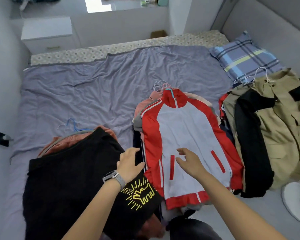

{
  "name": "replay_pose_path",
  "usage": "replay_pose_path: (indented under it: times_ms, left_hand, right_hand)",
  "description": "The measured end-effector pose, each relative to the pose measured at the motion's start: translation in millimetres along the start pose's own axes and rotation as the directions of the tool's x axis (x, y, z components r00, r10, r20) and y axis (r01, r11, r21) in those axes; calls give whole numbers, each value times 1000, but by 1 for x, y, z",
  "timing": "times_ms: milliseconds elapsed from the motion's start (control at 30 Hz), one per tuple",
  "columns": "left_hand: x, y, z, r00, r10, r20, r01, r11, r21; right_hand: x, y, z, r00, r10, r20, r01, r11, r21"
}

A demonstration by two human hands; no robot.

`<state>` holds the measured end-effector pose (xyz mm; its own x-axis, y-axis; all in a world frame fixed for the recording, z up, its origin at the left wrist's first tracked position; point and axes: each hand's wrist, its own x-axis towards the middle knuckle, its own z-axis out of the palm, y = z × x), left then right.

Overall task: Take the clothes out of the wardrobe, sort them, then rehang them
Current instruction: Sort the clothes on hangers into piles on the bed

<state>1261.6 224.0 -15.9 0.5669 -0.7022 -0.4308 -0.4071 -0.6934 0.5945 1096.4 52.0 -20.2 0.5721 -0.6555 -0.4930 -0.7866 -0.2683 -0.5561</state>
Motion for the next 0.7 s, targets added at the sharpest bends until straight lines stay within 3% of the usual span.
replay_pose_path:
  times_ms: [333,700]
  left_hand:
    - [8,126,82,993,-100,-59,103,993,61]
    - [32,141,85,991,-114,-67,117,993,35]
  right_hand:
    - [30,95,-109,994,-106,40,107,994,-10]
    - [40,136,-120,1000,-27,-8,28,999,45]
